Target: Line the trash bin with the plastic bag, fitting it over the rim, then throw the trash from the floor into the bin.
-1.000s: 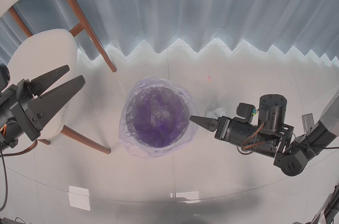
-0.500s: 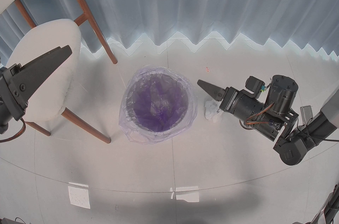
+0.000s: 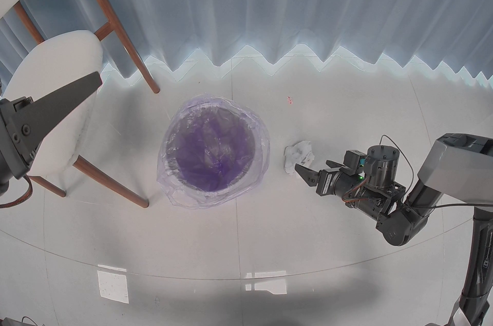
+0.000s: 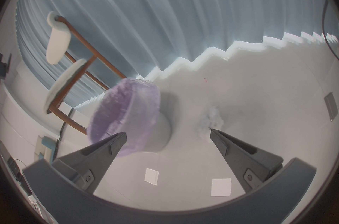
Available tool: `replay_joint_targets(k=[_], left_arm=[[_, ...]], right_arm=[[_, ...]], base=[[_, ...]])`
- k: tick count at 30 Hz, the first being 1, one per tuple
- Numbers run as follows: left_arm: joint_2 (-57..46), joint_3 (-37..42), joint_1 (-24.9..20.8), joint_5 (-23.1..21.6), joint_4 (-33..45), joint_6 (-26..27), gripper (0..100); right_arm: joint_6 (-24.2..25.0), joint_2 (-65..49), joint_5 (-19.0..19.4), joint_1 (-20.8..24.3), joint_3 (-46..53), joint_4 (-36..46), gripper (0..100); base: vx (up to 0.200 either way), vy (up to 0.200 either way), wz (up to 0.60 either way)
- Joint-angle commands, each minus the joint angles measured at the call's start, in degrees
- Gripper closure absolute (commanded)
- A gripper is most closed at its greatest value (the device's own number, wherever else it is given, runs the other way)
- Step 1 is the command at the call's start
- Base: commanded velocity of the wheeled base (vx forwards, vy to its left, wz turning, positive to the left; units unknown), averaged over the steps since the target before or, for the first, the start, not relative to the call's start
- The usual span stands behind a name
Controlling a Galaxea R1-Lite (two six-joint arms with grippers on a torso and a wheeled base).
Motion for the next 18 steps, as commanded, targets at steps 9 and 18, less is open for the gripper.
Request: replay_joint_targets(k=[9, 18], left_arm=[[-1.43, -1.13, 3.46, -0.03, -0.05, 0.12, 0], [-7.94, 0.62, 8.91, -0.21, 4.61, 0.47, 0]], right_arm=[[4.32, 8.25, -1.78, 0.56, -4.08, 7.23, 0], [2.38, 15.89, -7.5, 3.02, -9.71, 7.67, 0]], base=[[0.0, -0.2, 0.0], [0.156, -0.044, 0.0]])
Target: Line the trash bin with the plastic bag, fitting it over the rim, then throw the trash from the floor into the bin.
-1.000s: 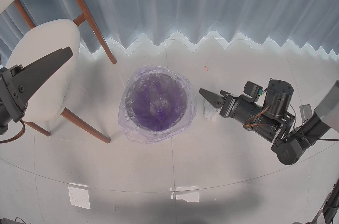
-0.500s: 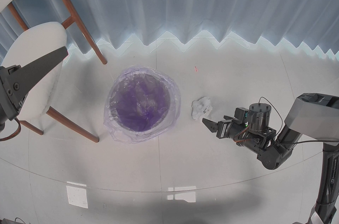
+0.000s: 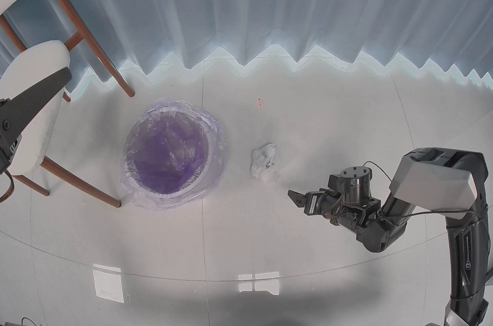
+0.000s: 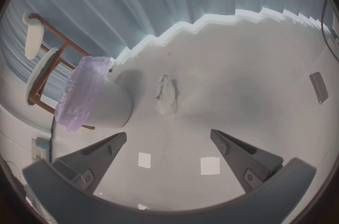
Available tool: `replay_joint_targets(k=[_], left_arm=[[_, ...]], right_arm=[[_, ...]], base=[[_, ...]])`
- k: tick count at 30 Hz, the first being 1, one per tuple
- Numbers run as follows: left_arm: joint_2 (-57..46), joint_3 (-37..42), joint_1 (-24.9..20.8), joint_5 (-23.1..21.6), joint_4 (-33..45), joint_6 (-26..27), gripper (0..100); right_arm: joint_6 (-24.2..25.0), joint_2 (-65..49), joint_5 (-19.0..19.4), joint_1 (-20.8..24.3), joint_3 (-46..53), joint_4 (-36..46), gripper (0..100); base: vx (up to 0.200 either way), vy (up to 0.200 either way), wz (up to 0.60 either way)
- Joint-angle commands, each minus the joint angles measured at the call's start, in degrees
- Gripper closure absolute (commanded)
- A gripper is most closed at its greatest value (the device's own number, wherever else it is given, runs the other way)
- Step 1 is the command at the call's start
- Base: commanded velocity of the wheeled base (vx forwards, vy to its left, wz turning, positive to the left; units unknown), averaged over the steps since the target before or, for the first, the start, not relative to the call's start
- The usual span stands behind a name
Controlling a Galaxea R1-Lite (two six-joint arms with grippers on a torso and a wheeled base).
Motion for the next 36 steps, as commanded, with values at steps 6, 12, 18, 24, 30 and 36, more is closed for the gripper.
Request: replay_joint_targets(k=[6, 12, 18, 24, 30, 36], left_arm=[[-4.01, -0.12, 1.78, -0.07, 3.05, 0.25, 0], [-4.1, -0.21, 2.05, -0.07, 3.05, 0.16, 0], [-3.75, -0.3, 1.87, -0.16, 3.14, 0.16, 0], [-3.66, -0.21, 1.78, -0.16, 2.96, 0.16, 0], [-3.22, -2.67, 1.7, -0.16, 3.05, -0.28, 0], [-3.22, -2.76, 1.7, -0.34, 3.14, -0.36, 0]], right_arm=[[0.08, 8.46, -5.3, 4.72, -5.48, -1.09, 0], [1.13, 9.25, -5.38, 5.33, -5.92, -2.15, 0], [1.31, 10.04, -5.38, 5.42, -9.08, -1.44, 0], [2.36, 10.57, -5.12, 5.42, -13.74, 5.76, 0], [2.45, 12.42, -4.86, 6.56, -19.45, 12.18, 0], [3.77, 13.3, -4.94, 8.76, -22.35, 15.43, 0]], base=[[0.2, 0.0, 0.0], [0.2, 0.0, 0.0], [0.2, 0.0, 0.0], [0.2, 0.0, 0.0], [0.067, 0.0, 0.0], [0.0, 0.0, 0.0]])
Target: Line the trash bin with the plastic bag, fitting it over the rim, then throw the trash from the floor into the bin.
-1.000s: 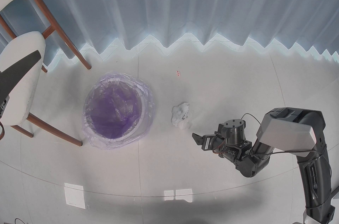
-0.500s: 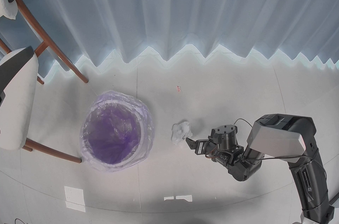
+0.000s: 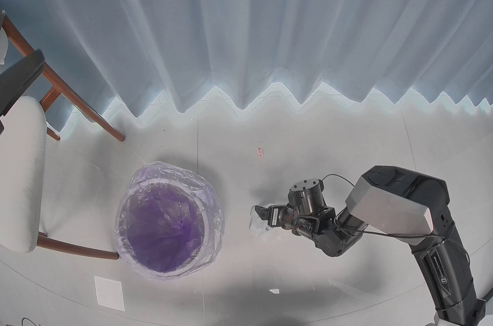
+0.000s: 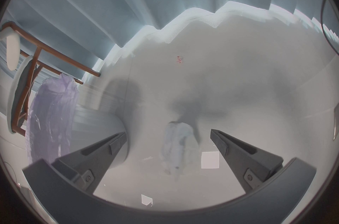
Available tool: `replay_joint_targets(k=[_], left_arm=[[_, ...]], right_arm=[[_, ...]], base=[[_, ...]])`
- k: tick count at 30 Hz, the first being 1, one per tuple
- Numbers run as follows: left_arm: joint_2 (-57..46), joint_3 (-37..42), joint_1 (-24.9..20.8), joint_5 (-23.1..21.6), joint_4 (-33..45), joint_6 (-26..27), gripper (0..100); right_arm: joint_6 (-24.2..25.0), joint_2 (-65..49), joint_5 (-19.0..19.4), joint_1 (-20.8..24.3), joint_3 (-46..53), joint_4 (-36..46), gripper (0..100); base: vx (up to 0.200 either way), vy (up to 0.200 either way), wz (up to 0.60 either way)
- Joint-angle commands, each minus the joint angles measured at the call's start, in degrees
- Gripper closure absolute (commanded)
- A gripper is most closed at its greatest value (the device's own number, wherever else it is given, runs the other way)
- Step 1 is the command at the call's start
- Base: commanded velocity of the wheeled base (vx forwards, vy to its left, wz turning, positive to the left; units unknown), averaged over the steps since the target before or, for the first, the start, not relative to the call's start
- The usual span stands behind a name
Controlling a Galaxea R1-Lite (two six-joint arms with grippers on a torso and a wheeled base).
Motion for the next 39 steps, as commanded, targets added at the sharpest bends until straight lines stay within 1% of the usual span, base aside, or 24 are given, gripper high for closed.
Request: replay_joint_targets(k=[1, 4, 7, 11, 16, 20, 23, 33, 39], left_arm=[[0.32, -0.2, -0.04, -0.18, 0.04, -0.1, 0], [0.23, 0.06, -0.04, -0.18, 0.04, -0.1, 0], [0.32, -0.2, -0.04, -0.18, 0.04, -0.18, 0], [1.55, -1.96, 0.05, -0.27, -0.58, -1.33, 0], [1.19, -1.87, 0.05, -3.52, -0.05, -2.56, 0], [1.19, -1.78, 0.4, -3.7, 0.13, -2.64, 0], [1.19, -1.08, 0.4, -3.7, 0.22, -2.38, 0], [0.49, -0.99, 0.49, -3.52, -0.22, -2.29, 0], [-0.39, -0.9, 0.49, -3.7, 0.04, -2.29, 0]], right_arm=[[0.26, 1.28, -0.06, 1.34, -2.31, 0.58, 0], [1.22, 1.28, -0.06, 2.22, -2.58, 1.99, 0], [2.81, 1.19, -0.06, 2.57, -2.23, 1.73, 0], [3.24, 1.19, -0.23, 2.65, -2.14, 1.46, 0], [3.24, 1.28, -0.23, 2.57, -2.23, 1.64, 0], [3.42, 1.45, -0.23, 2.57, -3.81, 2.61, 0], [4.21, 1.89, -0.32, 2.48, -6.18, 5.33, 0], [4.65, 3.56, -0.41, 2.3, -12.6, 10.16, 0], [5.71, 3.83, -0.41, 2.3, -14.88, 13.5, 0]], base=[[0.0, 0.0, 0.0], [0.0, 0.0, 0.0], [0.0, 0.0, 0.0], [0.0, 0.0, 0.0], [-0.2, 0.0, 0.0], [-0.2, 0.0, 0.0], [-0.2, 0.0, 0.0], [0.0, 0.0, 0.0], [0.0, 0.0, 0.0]])
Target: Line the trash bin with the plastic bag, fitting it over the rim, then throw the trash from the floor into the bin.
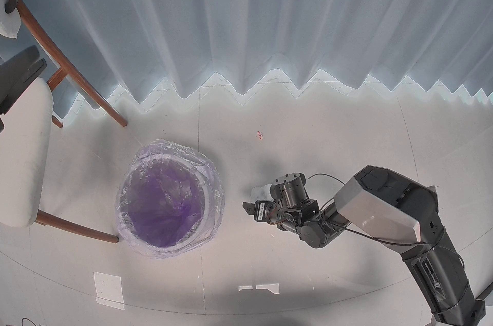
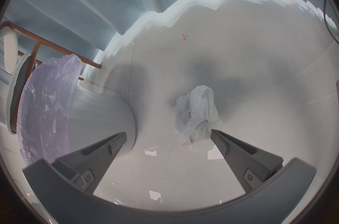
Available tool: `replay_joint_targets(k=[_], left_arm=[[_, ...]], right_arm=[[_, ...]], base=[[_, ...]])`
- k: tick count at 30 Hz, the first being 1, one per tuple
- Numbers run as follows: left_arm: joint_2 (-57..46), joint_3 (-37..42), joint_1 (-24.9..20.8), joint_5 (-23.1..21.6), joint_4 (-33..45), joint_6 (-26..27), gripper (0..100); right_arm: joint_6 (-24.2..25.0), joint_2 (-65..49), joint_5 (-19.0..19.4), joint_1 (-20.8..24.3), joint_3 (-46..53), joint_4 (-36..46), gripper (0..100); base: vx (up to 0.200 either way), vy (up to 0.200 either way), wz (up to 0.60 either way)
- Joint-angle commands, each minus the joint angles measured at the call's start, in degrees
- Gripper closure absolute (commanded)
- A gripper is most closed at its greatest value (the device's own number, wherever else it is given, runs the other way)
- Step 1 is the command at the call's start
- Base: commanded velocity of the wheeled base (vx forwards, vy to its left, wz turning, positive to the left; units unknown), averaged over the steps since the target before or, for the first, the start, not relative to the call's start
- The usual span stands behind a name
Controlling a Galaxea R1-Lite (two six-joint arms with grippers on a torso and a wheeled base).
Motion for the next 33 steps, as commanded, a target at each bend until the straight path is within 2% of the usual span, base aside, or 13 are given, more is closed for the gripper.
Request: replay_joint_targets(k=[1, 5, 9, 12, 13, 27, 31, 33], left_arm=[[-0.6, -0.1, -0.01, -0.03, 0.02, -0.01, 0], [-0.68, 0.07, -0.01, -0.11, 0.1, -0.01, 0], [-0.68, 0.07, -0.01, -0.11, 0.1, -0.01, 0], [-0.68, 0.16, -0.1, -0.2, 0.1, -0.01, 0], [-0.68, 0.16, -0.1, -0.2, 0.1, -0.01, 0], [-0.68, 0.6, -0.62, -0.29, 0.1, -0.01, 0], [-0.86, 0.51, -0.62, -0.29, 0.1, -0.01, 0], [-0.95, 0.43, -0.62, -0.29, 0.1, -0.01, 0]], right_arm=[[0.42, 0.44, 0.01, -0.06, -1.63, 0.83, 0], [1.04, 1.05, -0.61, -1.12, -3.66, 2.59, 0], [0.77, 3.78, -3.33, -2.79, -7.26, 2.94, 0], [0.6, 4.83, -3.95, -3.32, -8.31, 2.94, 0], [0.6, 4.83, -3.95, -3.32, -8.31, 2.94, 100], [0.86, 5.53, -3.95, -3.23, -8.75, 3.2, 100], [1.74, 1.23, -4.12, -3.32, -3.66, -2.25, 100], [2.88, -3.69, -4.12, -3.05, 3.02, -8.31, 100]], base=[[0.0, 0.0, 0.0], [0.0, 0.0, 0.0], [0.0, 0.0, 0.0], [0.0, 0.0, 0.0], [0.0, 0.0, 0.0], [0.0, 0.0, 0.0], [0.0, 0.0, 0.0], [0.0, 0.0, 0.0]])
